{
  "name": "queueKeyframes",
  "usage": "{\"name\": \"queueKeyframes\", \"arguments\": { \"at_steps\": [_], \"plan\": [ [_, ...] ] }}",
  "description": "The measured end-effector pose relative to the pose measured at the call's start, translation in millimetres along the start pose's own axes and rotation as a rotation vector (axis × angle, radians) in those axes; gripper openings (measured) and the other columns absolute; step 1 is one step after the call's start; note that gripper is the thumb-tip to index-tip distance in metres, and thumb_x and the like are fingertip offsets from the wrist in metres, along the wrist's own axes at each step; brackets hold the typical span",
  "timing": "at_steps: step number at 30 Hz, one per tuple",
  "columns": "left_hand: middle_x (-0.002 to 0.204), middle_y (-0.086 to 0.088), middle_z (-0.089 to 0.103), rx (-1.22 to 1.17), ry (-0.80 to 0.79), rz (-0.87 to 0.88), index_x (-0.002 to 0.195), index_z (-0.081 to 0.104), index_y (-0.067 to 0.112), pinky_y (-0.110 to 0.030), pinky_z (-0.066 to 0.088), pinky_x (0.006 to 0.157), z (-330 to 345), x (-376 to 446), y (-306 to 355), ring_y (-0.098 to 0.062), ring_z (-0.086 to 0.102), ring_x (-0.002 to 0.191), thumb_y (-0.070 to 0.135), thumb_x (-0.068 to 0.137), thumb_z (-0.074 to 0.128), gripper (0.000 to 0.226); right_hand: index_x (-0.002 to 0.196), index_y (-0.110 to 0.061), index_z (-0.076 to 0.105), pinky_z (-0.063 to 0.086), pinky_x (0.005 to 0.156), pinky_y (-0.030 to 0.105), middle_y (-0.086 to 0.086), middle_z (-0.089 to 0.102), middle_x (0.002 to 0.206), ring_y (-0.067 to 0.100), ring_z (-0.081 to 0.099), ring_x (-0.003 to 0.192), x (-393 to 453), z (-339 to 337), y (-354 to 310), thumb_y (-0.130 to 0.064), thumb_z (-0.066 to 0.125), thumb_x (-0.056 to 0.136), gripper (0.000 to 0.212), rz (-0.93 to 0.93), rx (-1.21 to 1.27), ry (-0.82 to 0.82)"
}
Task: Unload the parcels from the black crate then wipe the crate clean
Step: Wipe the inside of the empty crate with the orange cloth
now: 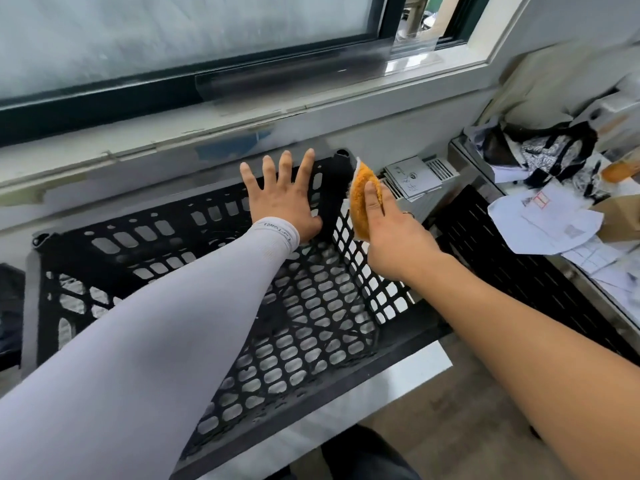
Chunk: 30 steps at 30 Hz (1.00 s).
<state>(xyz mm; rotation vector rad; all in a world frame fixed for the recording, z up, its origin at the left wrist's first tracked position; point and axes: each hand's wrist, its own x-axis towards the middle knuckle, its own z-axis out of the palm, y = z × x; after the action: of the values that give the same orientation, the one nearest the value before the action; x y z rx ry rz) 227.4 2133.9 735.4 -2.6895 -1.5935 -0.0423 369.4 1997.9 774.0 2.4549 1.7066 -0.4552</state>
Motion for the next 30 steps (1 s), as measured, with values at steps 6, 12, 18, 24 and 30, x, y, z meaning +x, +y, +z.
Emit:
{"name": "queueKeyframes", "arguments": {
  "at_steps": [6,12,18,24,30],
  "plan": [
    [0.172,-0.008,0.001,-0.008,0.007,0.018,0.160,-0.018,0.038,-0.071,-0.006,0.120,2.8,1.6,-3.0,-0.038,-0.001,0.158,0.067,0.081,0.065,0.118,0.158,-0.021,-0.029,0.045,0.104,0.052,0.004,-0.022,0.169,0.038,0.035,0.143,-33.4,12.1,8.0,-0.024,0.054,0.098,0.103,0.022,-0.056,0.008],
    [0.172,-0.008,0.003,-0.007,0.018,0.024,0.160,-0.016,0.037,-0.072,-0.005,0.120,4.2,1.9,-3.5,-0.038,-0.001,0.158,0.067,0.081,0.066,0.119,0.157,-0.023,-0.031,0.032,0.116,0.055,0.003,-0.022,0.170,0.036,0.029,0.149,-66.7,18.1,20.7,-0.038,0.050,0.101,0.100,0.033,-0.110,-0.029],
    [0.170,-0.008,0.010,-0.003,0.086,0.023,0.161,-0.013,0.037,-0.071,-0.004,0.120,13.5,1.5,-3.2,-0.039,0.005,0.157,0.067,0.078,0.067,0.119,0.156,-0.023,-0.033,0.015,0.124,0.060,0.005,-0.019,0.171,0.033,0.017,0.156,-91.5,26.9,29.4,-0.048,0.037,0.102,0.092,0.062,-0.128,-0.050],
    [0.171,-0.009,0.009,-0.008,0.080,0.013,0.161,-0.013,0.037,-0.071,-0.004,0.120,15.4,3.7,-4.8,-0.039,0.004,0.157,0.068,0.079,0.067,0.118,0.156,-0.022,-0.032,0.019,0.123,0.061,0.007,-0.020,0.170,0.037,0.019,0.155,-84.0,28.9,24.0,-0.065,0.034,0.101,0.096,0.066,-0.133,-0.022],
    [0.169,-0.009,0.010,-0.018,0.071,0.017,0.161,-0.010,0.036,-0.069,-0.003,0.122,10.6,2.1,-4.1,-0.039,0.008,0.155,0.063,0.079,0.069,0.117,0.158,-0.019,-0.028,0.027,0.120,0.062,0.014,-0.013,0.170,0.046,0.019,0.152,-45.9,27.5,9.8,-0.049,0.051,0.101,0.102,0.051,-0.157,0.064]
  ]
}}
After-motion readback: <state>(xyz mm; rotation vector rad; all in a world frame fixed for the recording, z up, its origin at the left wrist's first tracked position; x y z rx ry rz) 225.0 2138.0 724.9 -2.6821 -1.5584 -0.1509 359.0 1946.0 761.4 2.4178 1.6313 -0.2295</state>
